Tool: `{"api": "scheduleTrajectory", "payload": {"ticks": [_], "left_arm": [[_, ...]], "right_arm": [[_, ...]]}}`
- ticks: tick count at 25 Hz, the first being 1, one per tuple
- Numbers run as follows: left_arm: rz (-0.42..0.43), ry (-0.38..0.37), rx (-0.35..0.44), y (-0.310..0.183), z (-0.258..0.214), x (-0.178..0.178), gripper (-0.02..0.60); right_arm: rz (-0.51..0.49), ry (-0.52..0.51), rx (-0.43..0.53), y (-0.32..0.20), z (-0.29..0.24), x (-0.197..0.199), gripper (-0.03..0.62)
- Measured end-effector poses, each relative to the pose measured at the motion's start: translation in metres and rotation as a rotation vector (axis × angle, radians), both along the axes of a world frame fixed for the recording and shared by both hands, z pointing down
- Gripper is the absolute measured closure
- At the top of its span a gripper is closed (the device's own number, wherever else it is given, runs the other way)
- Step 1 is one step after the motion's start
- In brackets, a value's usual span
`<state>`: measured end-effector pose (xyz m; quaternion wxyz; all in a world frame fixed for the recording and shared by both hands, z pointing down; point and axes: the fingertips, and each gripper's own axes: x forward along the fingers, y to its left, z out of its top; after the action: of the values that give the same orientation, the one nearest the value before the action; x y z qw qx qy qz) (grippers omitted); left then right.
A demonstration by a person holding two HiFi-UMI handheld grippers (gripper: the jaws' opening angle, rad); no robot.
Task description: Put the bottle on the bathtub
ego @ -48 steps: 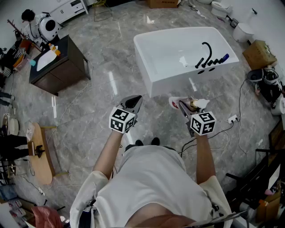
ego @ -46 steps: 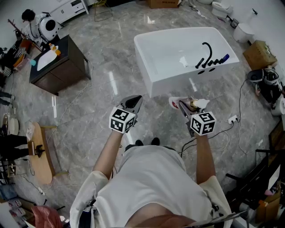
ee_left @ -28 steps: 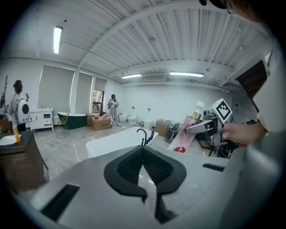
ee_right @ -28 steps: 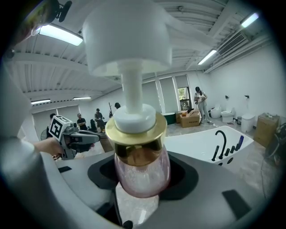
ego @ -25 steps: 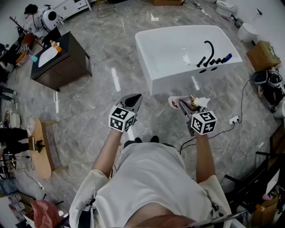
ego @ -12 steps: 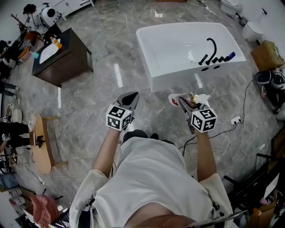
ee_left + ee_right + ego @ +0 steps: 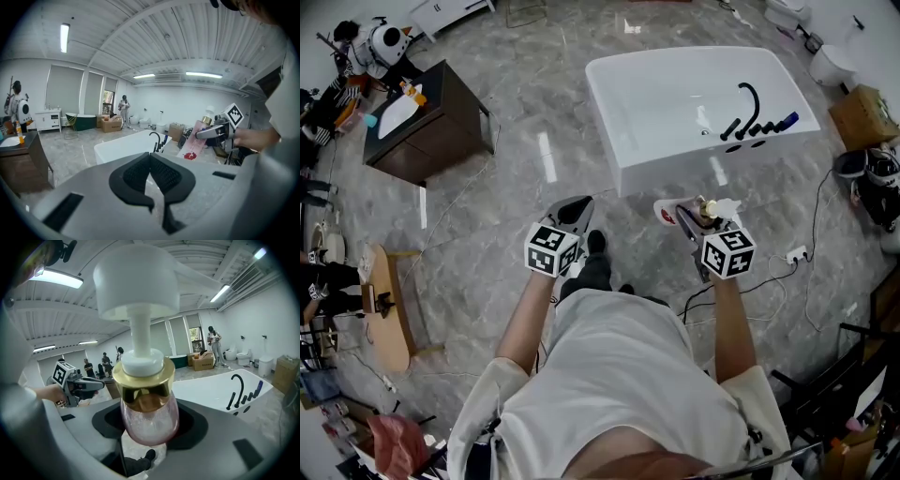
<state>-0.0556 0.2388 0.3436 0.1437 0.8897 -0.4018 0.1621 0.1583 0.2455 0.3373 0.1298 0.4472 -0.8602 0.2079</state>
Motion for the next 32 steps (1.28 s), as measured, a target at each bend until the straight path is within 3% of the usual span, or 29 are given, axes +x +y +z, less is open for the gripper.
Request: {"api": "scheduleTrajectory", "payload": {"ticks": [6,21,26,32], "left_arm": [[0.014,0.014,0.024,-0.060,0.003,-0.011,0.572],[0.110,0.013,-0.034,-0.230,0.037,-0.034,0.572],[0.141,0.020,-0.044,-0.275,0.049,-0.042,0.572],[0.185,0.020,-0.081,-0.312,0.067,-0.038,0.572]], "right_arm": [[0.031,0.007,-0.034,-0.046,0.014,-0.009,0.355],[0.082,0.018,-0.104,-0.193,0.045,-0.054,0.355],[0.121,-0.024,-0.122,-0.232,0.054,-0.066,0.355],[0.153,0.000,-0.150,-0.264,0.070,-0.070,0.355]]}}
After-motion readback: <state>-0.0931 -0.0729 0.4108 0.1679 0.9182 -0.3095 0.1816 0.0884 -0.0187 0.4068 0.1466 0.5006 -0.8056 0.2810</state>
